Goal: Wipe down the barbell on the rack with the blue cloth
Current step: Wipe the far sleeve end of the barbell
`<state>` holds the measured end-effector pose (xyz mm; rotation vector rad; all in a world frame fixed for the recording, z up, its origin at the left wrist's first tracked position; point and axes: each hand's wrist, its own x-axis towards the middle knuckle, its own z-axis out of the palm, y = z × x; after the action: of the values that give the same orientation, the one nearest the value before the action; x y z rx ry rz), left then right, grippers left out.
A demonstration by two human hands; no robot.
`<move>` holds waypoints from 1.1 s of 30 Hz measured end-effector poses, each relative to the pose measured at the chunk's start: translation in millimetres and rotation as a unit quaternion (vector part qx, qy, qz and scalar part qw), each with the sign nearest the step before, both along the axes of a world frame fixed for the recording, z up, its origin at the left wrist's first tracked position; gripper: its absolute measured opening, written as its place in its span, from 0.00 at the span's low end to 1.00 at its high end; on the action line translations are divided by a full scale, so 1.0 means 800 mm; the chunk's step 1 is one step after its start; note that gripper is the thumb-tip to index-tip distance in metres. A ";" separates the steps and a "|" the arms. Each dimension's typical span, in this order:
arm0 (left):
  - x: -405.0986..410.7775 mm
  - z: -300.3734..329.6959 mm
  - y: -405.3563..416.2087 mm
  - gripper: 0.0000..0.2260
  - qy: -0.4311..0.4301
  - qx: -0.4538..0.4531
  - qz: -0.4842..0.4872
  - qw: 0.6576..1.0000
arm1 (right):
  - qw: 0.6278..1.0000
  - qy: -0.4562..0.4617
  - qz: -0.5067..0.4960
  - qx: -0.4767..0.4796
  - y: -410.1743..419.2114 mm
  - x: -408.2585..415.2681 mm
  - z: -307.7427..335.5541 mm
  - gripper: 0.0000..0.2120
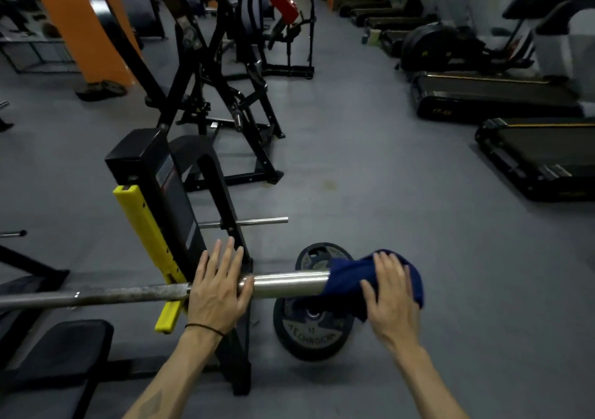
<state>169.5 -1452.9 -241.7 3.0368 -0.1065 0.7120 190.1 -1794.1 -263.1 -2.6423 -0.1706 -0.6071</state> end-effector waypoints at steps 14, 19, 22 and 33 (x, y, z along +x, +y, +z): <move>-0.006 0.015 0.032 0.32 0.040 -0.056 -0.043 0.997 | 0.982 0.008 -0.163 0.093 0.068 -0.004 0.009 0.29; -0.007 0.019 0.032 0.33 0.053 -0.075 -0.032 0.995 | 0.992 -0.014 0.118 -0.043 0.170 -0.038 0.007 0.27; -0.011 0.018 0.037 0.34 0.057 -0.077 -0.027 0.995 | 0.994 -0.034 0.069 -0.077 0.083 -0.015 0.007 0.27; -0.035 0.005 0.051 0.31 0.066 -0.075 -0.017 0.995 | 0.988 -0.051 0.105 -0.106 0.106 -0.017 -0.001 0.27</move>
<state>141.2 -1412.4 -237.6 2.9199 -0.0960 0.4914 176.7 -1709.2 -264.0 -2.7460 -0.5647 -0.6857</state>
